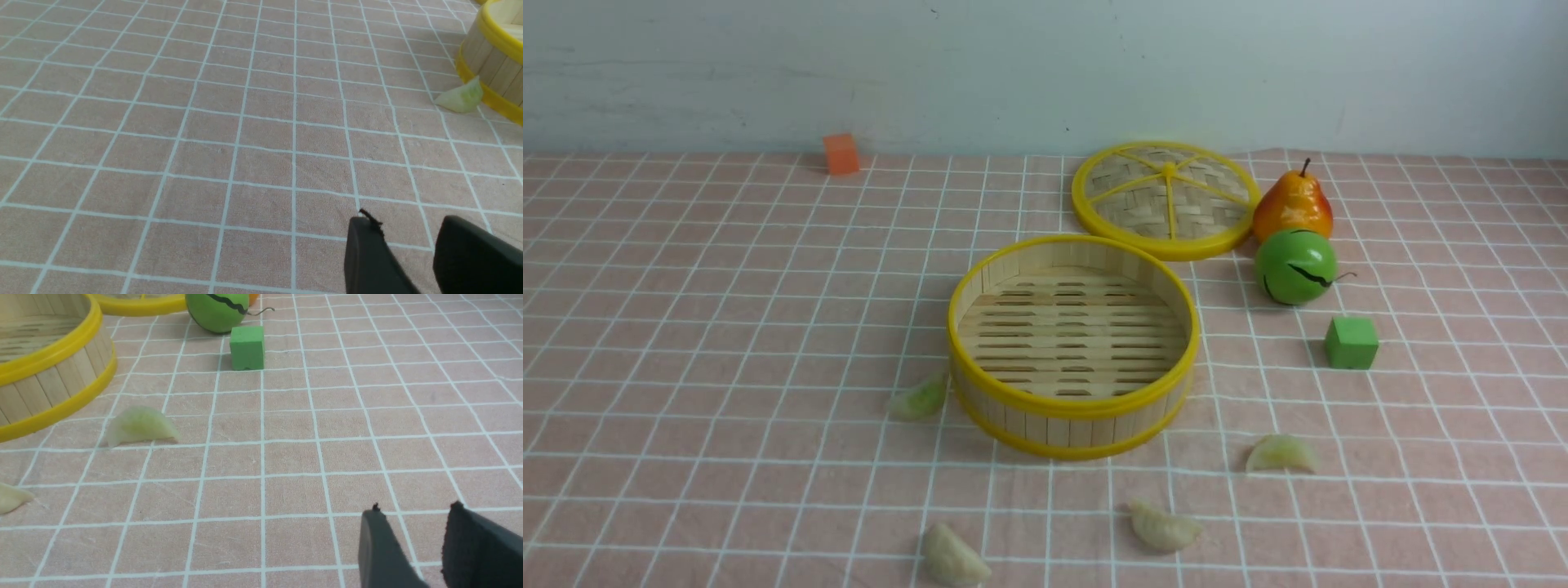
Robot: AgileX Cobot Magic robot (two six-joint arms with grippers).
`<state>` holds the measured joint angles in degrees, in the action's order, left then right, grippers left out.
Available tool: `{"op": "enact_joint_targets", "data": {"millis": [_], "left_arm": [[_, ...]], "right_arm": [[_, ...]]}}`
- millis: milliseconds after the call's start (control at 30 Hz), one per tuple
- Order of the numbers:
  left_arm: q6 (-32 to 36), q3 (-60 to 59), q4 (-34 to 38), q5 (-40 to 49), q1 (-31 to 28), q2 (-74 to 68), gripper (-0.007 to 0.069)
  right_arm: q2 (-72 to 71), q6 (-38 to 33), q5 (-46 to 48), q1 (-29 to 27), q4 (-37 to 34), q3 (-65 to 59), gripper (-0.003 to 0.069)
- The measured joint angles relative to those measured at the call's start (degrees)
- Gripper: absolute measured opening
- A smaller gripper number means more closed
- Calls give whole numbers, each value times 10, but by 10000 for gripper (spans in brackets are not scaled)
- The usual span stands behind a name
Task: Put the dumplings into the steamer on the table with the pink tablecloth.
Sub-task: 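Reach for and grasp a dumpling on the table with the left gripper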
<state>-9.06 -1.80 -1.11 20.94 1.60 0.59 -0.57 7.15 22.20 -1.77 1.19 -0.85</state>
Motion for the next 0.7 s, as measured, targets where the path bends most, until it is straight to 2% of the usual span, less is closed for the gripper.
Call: {"op": "enact_joint_targets", "data": {"millis": [700], "left_arm": [[0,0,-1,0,0,0,238]], "right_arm": [[0,0,0,0,-4,0,239]]}}
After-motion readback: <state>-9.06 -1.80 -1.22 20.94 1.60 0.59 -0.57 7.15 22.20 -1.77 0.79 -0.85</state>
